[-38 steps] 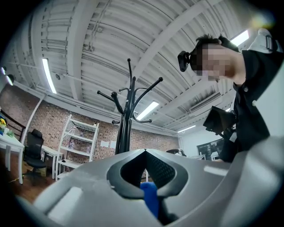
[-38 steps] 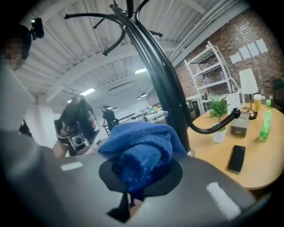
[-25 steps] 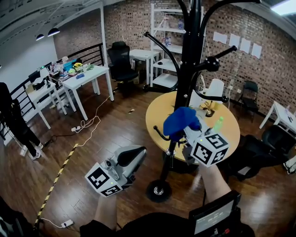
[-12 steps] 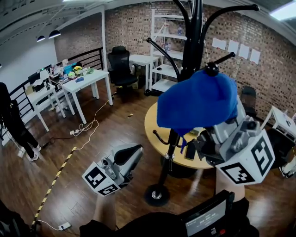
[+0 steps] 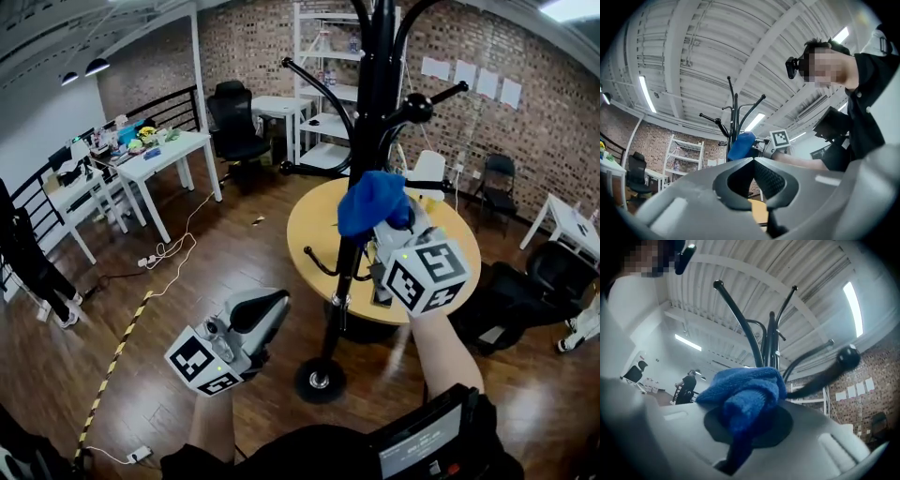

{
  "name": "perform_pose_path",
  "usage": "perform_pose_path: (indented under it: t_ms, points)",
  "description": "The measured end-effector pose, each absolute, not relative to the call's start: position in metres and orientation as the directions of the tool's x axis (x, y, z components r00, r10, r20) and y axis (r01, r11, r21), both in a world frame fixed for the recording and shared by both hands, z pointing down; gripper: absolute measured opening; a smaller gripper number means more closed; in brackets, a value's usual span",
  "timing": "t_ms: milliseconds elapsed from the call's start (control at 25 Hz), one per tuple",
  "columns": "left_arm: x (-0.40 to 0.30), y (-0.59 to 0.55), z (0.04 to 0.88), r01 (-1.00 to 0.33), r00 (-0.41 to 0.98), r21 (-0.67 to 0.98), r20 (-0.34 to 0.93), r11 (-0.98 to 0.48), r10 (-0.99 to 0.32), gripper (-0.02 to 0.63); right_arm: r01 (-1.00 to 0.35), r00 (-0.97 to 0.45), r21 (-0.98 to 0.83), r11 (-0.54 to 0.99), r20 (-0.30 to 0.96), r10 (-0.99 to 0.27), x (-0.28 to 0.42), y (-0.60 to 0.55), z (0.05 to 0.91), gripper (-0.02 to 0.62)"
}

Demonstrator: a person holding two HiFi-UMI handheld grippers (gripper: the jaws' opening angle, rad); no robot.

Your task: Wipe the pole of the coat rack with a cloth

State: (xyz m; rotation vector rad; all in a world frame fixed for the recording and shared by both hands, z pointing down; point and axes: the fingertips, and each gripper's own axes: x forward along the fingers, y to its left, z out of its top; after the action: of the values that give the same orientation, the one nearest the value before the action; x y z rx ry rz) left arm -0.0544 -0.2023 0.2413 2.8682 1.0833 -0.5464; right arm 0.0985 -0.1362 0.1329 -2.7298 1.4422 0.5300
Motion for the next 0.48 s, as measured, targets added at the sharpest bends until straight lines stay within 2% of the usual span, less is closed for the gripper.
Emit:
perform_pose_path:
  t_ms: [240, 480]
  points:
    - [-0.052, -0.193, 0.254, 0.666, 0.701, -0.057, -0.294, -0.744, 0.649, -0.008, -0.835, 0.534, 0.053, -0.548, -0.161, -0.830, 0.093, -0.134, 0.231, 0.021]
    - [-0.050, -0.176, 0.263, 0.700, 0.684, -0.025, -0.264, -0.714, 0.680, -0.008, -0.826, 0.542, -0.067, -0.560, 0.183, -0.820, 0.100, -0.142, 0.375, 0.021]
